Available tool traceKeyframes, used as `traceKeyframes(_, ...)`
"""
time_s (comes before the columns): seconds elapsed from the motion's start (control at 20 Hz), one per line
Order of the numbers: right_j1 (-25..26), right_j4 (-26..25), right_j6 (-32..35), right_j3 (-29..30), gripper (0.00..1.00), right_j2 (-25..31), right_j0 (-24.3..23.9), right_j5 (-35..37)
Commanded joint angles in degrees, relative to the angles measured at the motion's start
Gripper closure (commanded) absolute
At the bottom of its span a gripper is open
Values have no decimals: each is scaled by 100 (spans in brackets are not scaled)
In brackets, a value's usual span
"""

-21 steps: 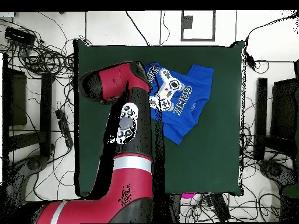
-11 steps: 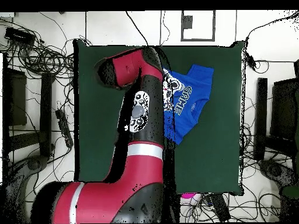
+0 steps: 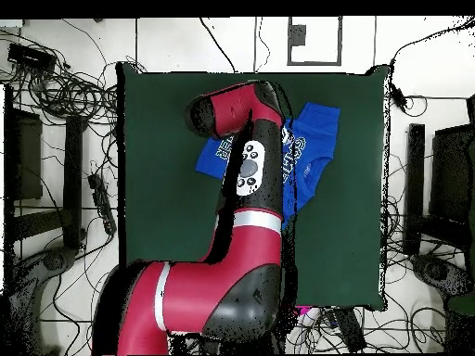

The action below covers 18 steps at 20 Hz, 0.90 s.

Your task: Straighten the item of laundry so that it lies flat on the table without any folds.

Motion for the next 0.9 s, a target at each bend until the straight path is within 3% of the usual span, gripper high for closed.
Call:
traceKeyframes(0.05,598,-225,-544,-180,0,396,25,-482)
traceKeyframes(0.9,3,205,-800,448,0,689,83,-508)
